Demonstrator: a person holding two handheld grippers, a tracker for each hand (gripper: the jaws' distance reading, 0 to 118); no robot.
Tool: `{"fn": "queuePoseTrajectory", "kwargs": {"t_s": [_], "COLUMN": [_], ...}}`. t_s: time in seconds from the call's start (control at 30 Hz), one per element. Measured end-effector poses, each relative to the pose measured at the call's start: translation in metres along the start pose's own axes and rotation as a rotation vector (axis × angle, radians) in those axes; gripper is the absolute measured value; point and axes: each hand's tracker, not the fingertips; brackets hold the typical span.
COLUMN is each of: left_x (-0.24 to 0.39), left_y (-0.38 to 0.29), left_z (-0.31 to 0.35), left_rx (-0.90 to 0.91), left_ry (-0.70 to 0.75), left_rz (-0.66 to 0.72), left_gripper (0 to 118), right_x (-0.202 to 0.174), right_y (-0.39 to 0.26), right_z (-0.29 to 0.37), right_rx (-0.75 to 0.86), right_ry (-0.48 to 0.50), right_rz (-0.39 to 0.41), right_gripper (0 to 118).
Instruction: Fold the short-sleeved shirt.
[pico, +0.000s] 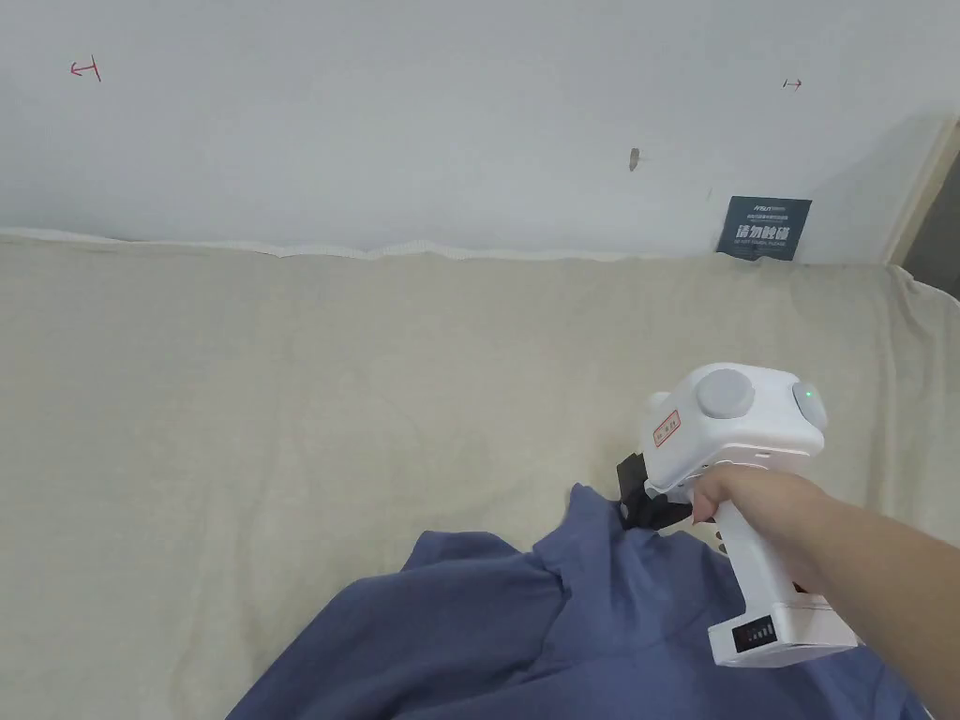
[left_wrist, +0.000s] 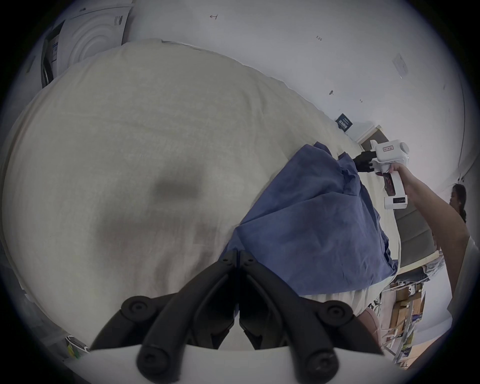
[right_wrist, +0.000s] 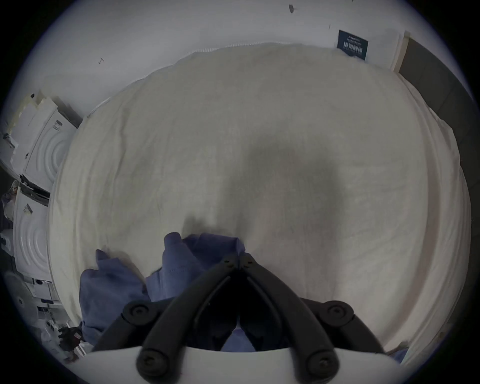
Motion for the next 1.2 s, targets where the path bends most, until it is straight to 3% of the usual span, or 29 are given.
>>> {"fn": "queuePoseTrajectory", "kwargs": {"t_s": [0.1, 0.27, 0.37, 0.73, 0.97, 1.1, 1.2], "left_x": [-0.001, 0.003, 0.01, 0.066, 0.125, 0.157, 0.179], "left_y": [0.002, 0.003, 0.006, 0.072, 0.133, 0.184, 0.225], "left_z": [0.004, 0.022, 0.04, 0.152, 0.224, 0.25, 0.26], "left_rx": [-0.003, 0.038, 0.069, 0.225, 0.35, 0.391, 0.417], "left_ry": [-0.005, -0.021, -0.042, -0.178, -0.223, -0.234, -0.226], "left_rz": [0.014, 0.023, 0.018, -0.143, -0.268, -0.288, -0.291], "left_gripper": [1, 1, 1, 1, 1, 1, 1], "right_x": [0.01, 0.032, 0.038, 0.054, 0.055, 0.056, 0.051], "right_y": [0.004, -0.021, -0.052, -0.167, -0.159, -0.123, -0.089], "right_z": [0.027, 0.11, 0.164, 0.381, 0.492, 0.535, 0.562], "right_rx": [0.016, 0.18, 0.223, 0.427, 0.611, 0.669, 0.731], "right_ry": [0.074, 0.2, 0.281, 0.328, 0.276, 0.255, 0.219], "right_rz": [-0.042, -0.119, -0.123, -0.122, -0.095, -0.135, -0.119], "right_gripper": [0, 0, 0, 0, 0, 0, 0]}}
